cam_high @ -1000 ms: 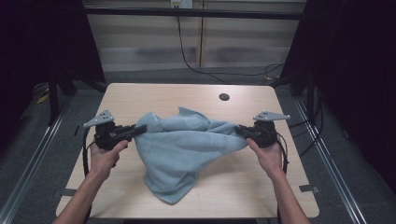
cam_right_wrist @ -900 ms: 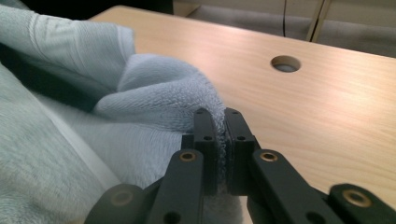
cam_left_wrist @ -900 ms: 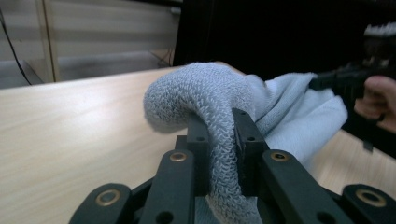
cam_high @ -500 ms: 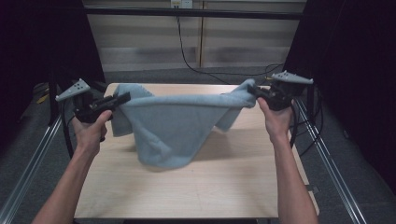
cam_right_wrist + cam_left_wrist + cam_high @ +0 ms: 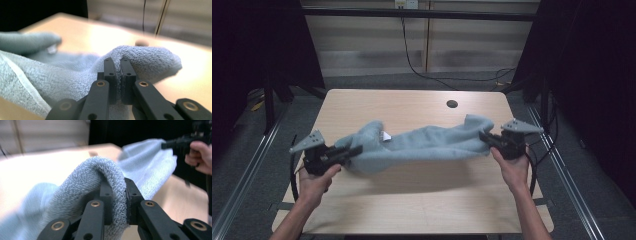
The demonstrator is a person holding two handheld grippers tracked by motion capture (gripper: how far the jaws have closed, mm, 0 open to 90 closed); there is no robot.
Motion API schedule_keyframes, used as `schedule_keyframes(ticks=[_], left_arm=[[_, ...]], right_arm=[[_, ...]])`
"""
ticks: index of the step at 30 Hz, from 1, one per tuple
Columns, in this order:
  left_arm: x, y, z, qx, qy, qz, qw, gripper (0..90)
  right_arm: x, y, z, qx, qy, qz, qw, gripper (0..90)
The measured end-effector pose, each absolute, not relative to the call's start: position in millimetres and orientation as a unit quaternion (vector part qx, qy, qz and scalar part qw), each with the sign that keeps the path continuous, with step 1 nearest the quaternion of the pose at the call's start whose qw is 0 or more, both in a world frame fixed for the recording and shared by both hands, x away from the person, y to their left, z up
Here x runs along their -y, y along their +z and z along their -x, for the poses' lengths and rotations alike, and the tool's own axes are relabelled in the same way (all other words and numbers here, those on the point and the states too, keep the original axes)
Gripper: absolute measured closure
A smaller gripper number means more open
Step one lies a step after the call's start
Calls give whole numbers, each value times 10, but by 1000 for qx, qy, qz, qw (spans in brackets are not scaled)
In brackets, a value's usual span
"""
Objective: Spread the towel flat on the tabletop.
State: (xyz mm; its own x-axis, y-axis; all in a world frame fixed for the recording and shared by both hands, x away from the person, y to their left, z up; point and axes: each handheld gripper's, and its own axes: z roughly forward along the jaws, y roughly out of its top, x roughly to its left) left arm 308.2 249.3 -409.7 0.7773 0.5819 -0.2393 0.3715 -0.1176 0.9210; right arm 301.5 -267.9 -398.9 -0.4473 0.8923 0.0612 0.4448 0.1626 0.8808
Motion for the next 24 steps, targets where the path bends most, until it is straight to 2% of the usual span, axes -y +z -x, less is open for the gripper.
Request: schedule_keyframes(ticks=[1,4,9,12,14,20,24], left_arm=[[-2471,-4183,-3048,-321,81,-751,572,798],[-2377,-4442,-2903,-318,45,-771,550,790],[-2284,-4582,-2777,-312,19,-792,524,781],[-2296,-4587,-2734,-308,15,-792,527,693],[-2307,-4571,-2750,-312,21,-790,528,589],[-2429,-4495,-2991,-333,42,-767,547,488],[-2478,-4478,-3119,-348,51,-756,552,467]], right_arm=[[2679,-3989,-3015,-721,451,-464,248,864],[2738,-4292,-2833,-742,416,-474,229,862],[2756,-4461,-2759,-751,392,-482,223,856],[2776,-4546,-2766,-749,390,-488,219,842],[2792,-4564,-2810,-749,398,-484,216,838],[2867,-4513,-3085,-731,407,-501,224,842],[2930,-4446,-3295,-715,414,-514,230,838]])
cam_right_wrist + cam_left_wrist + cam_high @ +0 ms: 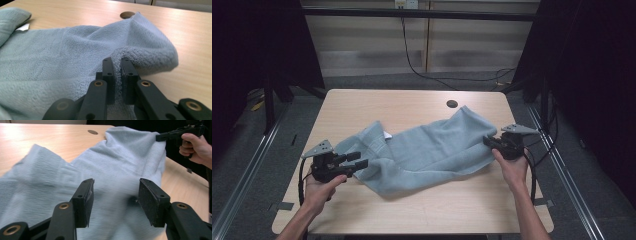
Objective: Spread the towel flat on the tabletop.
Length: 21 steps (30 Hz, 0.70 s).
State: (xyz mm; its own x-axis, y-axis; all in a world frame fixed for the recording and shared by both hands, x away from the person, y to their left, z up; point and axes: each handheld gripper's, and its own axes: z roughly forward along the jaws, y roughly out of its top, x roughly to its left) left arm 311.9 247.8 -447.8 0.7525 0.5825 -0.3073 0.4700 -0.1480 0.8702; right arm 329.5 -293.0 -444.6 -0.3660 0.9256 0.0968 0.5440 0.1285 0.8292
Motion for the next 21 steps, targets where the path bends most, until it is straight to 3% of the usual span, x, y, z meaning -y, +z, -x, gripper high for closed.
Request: schedule_keyframes(ticks=[4,6,10,14,21], left_arm=[[-2431,-4637,-3259,-369,61,-770,517,452],[-2398,-4784,-3314,-377,58,-783,492,458],[-2368,-4964,-3332,-373,49,-806,457,538],[-2321,-5019,-3305,-364,56,-820,438,689],[-2298,-5027,-3192,-346,39,-831,433,803]], right_arm=[[2936,-4419,-3378,-714,420,-514,221,777],[2899,-4406,-3328,-713,419,-515,225,663],[2857,-4357,-3148,-718,419,-508,226,562],[2705,-4374,-2905,-741,409,-484,222,549],[2481,-4540,-2666,-769,411,-458,176,549]])
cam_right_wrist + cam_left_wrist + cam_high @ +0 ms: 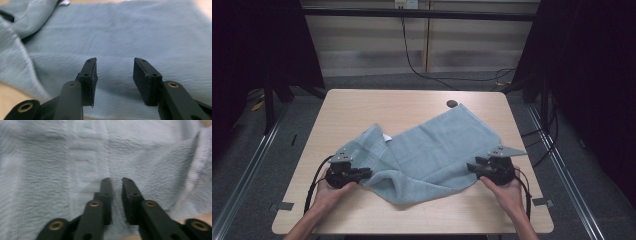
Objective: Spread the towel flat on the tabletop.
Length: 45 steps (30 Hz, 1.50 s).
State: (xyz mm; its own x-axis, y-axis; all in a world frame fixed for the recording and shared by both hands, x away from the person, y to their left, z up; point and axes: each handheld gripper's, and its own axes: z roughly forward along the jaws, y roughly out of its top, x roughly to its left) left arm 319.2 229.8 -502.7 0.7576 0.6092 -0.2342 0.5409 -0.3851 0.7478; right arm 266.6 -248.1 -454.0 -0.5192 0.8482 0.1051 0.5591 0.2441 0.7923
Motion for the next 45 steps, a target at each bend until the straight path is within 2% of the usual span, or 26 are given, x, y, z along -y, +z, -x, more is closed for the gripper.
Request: schedule_keyframes(ticks=[1,9,15,16,19,21,25,28,31,37,38,39,43,45], left_arm=[[-2292,-5026,-3161,-341,39,-833,433,807],[-2238,-5004,-2978,-319,27,-846,427,865],[-2222,-5024,-2982,-319,15,-843,432,877],[-2215,-5026,-2980,-318,14,-844,432,878],[-2185,-5039,-2968,-307,13,-846,435,879],[-2139,-5038,-2955,-307,7,-847,434,879],[-2016,-5030,-2887,-293,-1,-853,433,879],[-1905,-4979,-2787,-264,0,-865,427,868],[-1910,-4949,-2781,-263,-2,-862,433,826],[-2252,-4813,-2925,-308,22,-824,475,764],[-2402,-4778,-3006,-330,53,-813,478,751],[-2469,-4784,-3050,-343,62,-806,478,750],[-2612,-4859,-3172,-375,63,-796,472,692],[-2638,-4909,-3205,-383,58,-796,466,661]], right_arm=[[2376,-4611,-2603,-779,413,-446,154,549],[1947,-4835,-2414,-818,405,-395,99,505],[1915,-4985,-2506,-836,361,-396,113,503],[1969,-5004,-2565,-829,371,-402,114,595],[1987,-5008,-2645,-833,357,-398,144,692],[2011,-5012,-2708,-831,356,-400,148,772],[2119,-5026,-2870,-820,359,-420,149,837],[2223,-5037,-2975,-812,363,-432,150,842],[2314,-5040,-3042,-806,362,-442,154,841],[2372,-4983,-2961,-799,367,-451,155,801],[2323,-4889,-2877,-792,392,-443,150,789],[2285,-4837,-2840,-790,407,-436,146,787],[2106,-4707,-2773,-786,436,-416,136,781],[1858,-4617,-2757,-790,459,-392,112,780]])
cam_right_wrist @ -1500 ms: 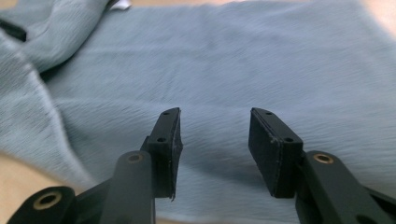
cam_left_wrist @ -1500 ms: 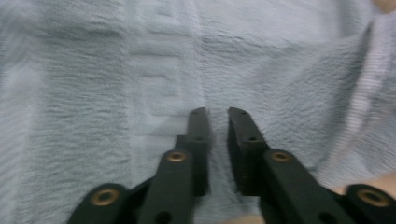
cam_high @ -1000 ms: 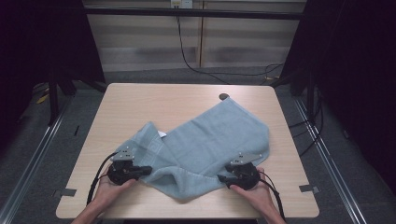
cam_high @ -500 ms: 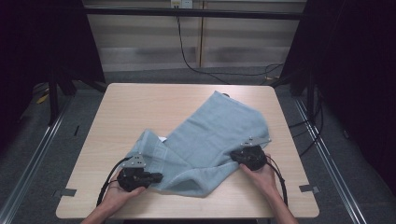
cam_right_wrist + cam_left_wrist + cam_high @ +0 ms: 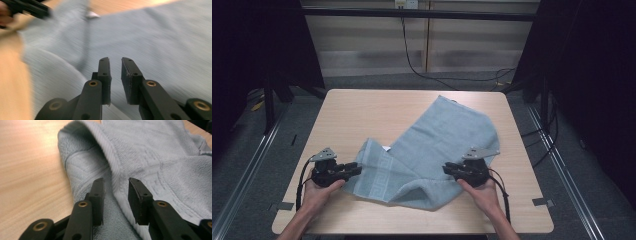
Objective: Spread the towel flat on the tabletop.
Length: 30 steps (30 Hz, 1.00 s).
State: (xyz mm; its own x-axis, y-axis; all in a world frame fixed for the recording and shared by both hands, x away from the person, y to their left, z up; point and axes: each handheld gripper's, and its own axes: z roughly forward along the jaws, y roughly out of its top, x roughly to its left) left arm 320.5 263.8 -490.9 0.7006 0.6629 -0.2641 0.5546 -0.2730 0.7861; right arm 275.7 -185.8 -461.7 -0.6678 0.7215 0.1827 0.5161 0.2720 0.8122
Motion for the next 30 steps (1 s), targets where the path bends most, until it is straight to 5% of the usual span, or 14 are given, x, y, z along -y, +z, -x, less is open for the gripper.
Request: schedule_keyframes(ticks=[3,9,16,22,30], left_arm=[[-2565,-4991,-3229,-368,43,-809,455,654],[-2431,-5040,-3172,-342,28,-833,434,848],[-2101,-5002,-2899,-303,-14,-853,425,828],[-2140,-4892,-2895,-296,-7,-841,453,721],[-2380,-5049,-3120,-351,-2,-828,438,809]], right_arm=[[1538,-4553,-2758,-798,475,-360,91,753],[1044,-4574,-2767,-815,481,-320,50,717],[731,-4692,-2467,-840,456,-294,5,682],[502,-4788,-2399,-854,449,-261,-15,610],[235,-4943,-2447,-872,423,-246,-27,484]])
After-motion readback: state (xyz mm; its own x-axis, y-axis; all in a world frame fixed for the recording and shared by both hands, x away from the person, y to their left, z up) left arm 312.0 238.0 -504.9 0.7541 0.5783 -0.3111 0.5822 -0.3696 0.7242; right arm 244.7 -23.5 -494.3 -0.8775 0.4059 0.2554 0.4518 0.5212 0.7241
